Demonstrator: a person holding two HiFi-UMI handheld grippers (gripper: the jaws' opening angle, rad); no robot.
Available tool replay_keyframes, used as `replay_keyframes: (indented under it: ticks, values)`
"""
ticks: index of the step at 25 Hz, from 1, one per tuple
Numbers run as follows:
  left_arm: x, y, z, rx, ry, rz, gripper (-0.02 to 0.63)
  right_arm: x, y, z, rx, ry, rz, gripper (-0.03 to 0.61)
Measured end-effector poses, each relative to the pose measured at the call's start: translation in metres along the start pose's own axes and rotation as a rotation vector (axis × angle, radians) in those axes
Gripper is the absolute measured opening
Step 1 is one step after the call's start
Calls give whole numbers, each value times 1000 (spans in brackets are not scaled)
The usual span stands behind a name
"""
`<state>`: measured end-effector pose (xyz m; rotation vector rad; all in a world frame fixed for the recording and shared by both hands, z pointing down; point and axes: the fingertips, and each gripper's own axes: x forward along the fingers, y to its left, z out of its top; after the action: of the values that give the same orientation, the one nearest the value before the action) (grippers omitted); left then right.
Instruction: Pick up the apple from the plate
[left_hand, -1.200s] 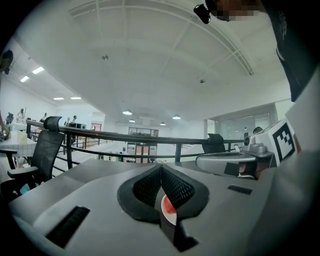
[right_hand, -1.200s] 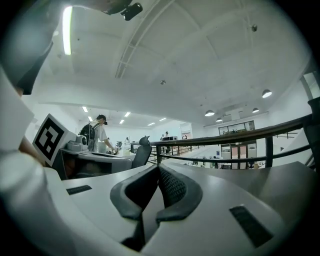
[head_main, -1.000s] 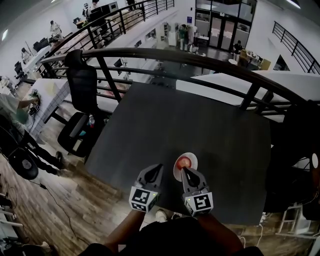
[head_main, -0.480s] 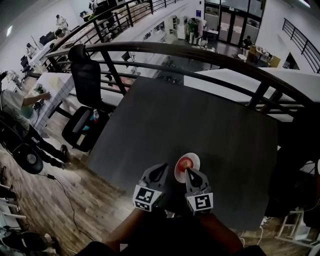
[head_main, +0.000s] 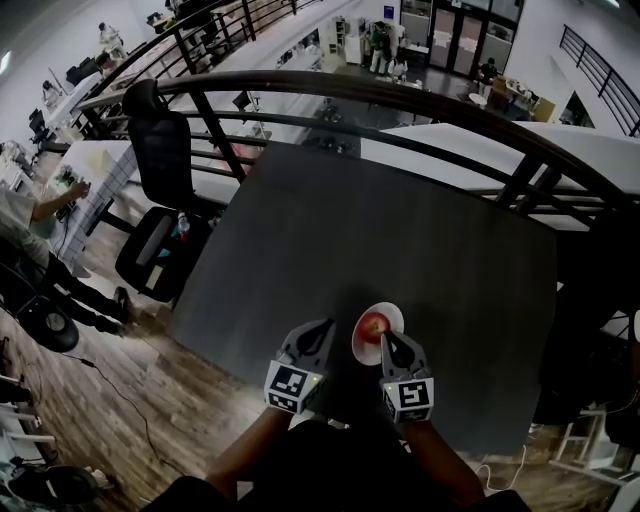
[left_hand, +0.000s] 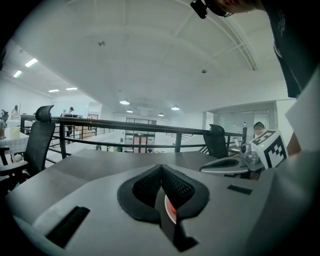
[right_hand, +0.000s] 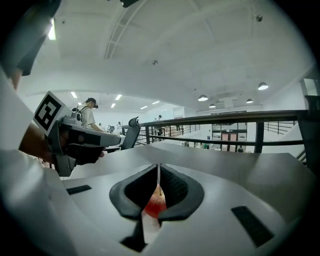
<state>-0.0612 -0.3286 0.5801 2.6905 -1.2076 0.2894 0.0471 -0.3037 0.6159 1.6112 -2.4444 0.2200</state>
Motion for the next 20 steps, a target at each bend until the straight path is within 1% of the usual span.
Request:
replay_keyframes:
  ticks: [2,4,5,7,9,11,16,20]
  values:
    - [3,3,-2,-3,2,-1,23,2,-1,-6,4,38,-2,31]
    - [8,9,-3,-4,4,-1,23,6,-1,-10,-1,69,2,123]
    - [10,11,-5,-5,7,-3,23,8,-1,-14,-4,85,3,134]
    - [14,13,-9,-8,16,-8,23,12,-1,-27,8,120,14,191]
    - [16,15,-13,-11,25,-9,23,17,-1,-41,25,159,28,232]
    - [18,19,-14,-17,29,-7,23,24,0,-48,21,197,31,283]
    - [22,25,-23,-28,40,1,23,39,3,-57,37,251,38,344]
    - [21,39,-29,-37,53,24,23,50,7,-75,64,291,59,370]
